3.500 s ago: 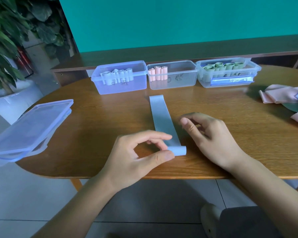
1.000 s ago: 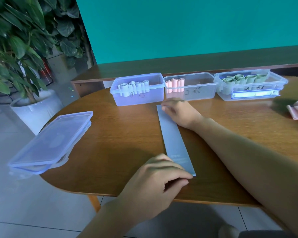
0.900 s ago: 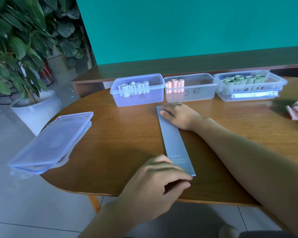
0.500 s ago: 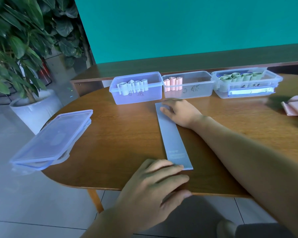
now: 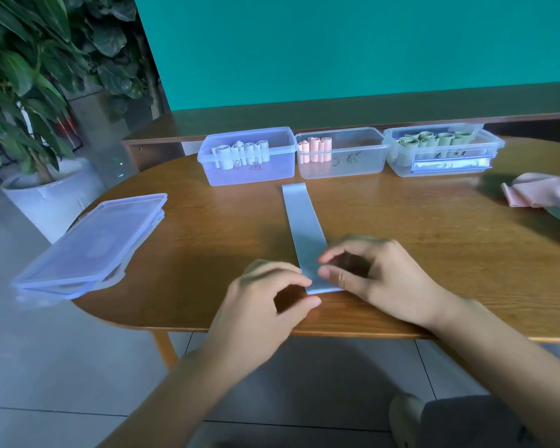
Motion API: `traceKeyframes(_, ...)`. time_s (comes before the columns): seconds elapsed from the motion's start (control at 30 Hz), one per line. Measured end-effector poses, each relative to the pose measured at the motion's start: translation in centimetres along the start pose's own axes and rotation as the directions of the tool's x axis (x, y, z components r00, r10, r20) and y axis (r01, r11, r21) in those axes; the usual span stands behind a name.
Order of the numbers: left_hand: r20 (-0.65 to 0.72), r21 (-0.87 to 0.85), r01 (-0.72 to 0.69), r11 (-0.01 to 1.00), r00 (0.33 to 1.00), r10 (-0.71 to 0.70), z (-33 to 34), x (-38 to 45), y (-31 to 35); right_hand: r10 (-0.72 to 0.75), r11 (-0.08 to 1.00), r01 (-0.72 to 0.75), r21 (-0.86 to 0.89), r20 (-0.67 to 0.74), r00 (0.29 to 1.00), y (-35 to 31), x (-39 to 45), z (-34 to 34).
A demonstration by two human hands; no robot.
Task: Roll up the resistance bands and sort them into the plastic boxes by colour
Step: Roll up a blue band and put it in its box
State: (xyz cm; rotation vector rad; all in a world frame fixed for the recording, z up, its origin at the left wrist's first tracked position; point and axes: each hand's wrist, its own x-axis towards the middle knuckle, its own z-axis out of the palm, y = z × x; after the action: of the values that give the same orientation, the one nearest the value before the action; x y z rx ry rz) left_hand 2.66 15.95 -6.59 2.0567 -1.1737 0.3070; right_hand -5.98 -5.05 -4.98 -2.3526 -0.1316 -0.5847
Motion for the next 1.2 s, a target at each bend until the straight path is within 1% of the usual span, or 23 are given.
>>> traceKeyframes(0.1, 0.015, 0.012, 0.018, 1.0, 1.0, -0.018, 0.1, 0.2, 0.2, 0.026, 0.998, -0.031, 0.054, 0.097, 0.995, -0.2, -1.2, -0.9)
traceKeyframes(0.27, 0.045, 0.028, 0.062, 0.998, 0.997, -0.063, 0.0, 0.5, 0.6, 0.025, 0.999, -0.03, 0.028, 0.162, 0.986, 0.5, -1.9, -1.7)
traceKeyframes(0.5, 0.097, 0.024, 0.088, 0.996, 0.991, -0.09, -0.3, 0.7, 0.7, 0.045, 0.999, -0.045, -0.003, 0.175, 0.984, 0.9, -1.6, -1.6)
traceKeyframes(0.77, 0.118, 0.039, 0.112, 0.993, 0.986, -0.116, -0.5, 0.7, 0.9, 0.024, 1.0, -0.022, -0.016, 0.173, 0.985, 1.0, -1.5, -1.5)
traceKeyframes(0.9, 0.118, 0.041, 0.125, 0.991, 0.985, -0.129, -0.7, 0.7, 1.0, 0.045, 0.999, -0.044, -0.005, 0.177, 0.983, 1.0, -1.5, -1.6)
traceKeyframes(1.0, 0.117, 0.042, 0.131, 0.99, 0.984, -0.135, -0.6, 0.9, 1.0, 0.101, 0.995, -0.101, -0.004, 0.173, 0.98, 1.0, -1.2, -1.7)
traceKeyframes(1.13, 0.116, 0.044, 0.178, 0.983, 0.976, -0.182, -0.4, 1.3, 0.8, 0.252, 0.968, -0.25, -0.031, 0.176, 0.952, 1.2, -0.6, -2.2)
traceKeyframes(1.2, 0.15, 0.046, 0.215, 0.975, 0.964, -0.22, -0.4, 1.7, 0.8, 0.286, 0.958, -0.283, -0.047, 0.19, 0.939, 1.4, -0.3, -2.4)
